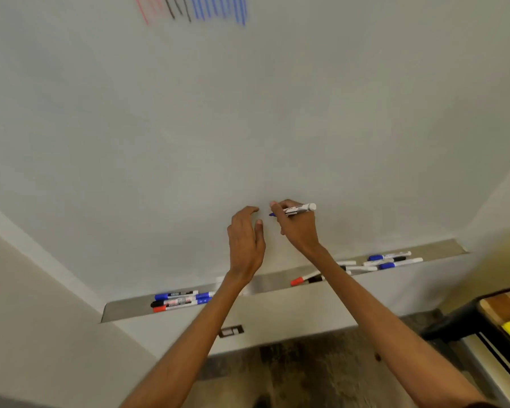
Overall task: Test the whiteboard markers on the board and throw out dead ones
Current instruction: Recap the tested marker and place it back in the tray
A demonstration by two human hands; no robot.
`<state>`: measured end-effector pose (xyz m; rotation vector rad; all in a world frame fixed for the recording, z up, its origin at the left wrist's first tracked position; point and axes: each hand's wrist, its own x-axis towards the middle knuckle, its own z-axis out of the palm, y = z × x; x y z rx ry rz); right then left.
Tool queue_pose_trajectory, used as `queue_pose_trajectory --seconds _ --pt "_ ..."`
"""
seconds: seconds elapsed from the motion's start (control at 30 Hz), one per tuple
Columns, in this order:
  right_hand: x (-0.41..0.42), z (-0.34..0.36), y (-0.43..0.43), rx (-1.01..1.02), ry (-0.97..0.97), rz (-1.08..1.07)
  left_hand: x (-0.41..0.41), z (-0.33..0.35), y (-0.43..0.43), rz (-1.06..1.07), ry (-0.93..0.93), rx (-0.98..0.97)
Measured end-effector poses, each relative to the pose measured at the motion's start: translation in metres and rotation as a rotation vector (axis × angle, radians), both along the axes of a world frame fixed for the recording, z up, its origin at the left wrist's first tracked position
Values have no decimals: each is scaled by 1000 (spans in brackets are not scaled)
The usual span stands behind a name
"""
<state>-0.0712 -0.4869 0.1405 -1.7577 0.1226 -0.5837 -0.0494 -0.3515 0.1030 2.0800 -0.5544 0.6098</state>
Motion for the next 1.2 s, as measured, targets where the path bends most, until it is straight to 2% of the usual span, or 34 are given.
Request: queue_pose_trajectory --seconds 0.17,0.3,0.63,0.8,1.0,1.2 --pt "10 65 4 -13 -145 25 18 63 10 214 -253 32" --pt "19 121 3 6 -286 9 42 129 23 325 -375 -12" --pt "40 270 -9 12 -675 12 83 317 74 355 -669 -206" --pt "49 338 -10 32 -843 17 102 396 93 377 -789 -133" --pt "66 398 -6 -55 -979 68 126 444 108 499 -809 -15" --pt "93 431 -11 -68 -1060 85 142 438 108 584 -776 29"
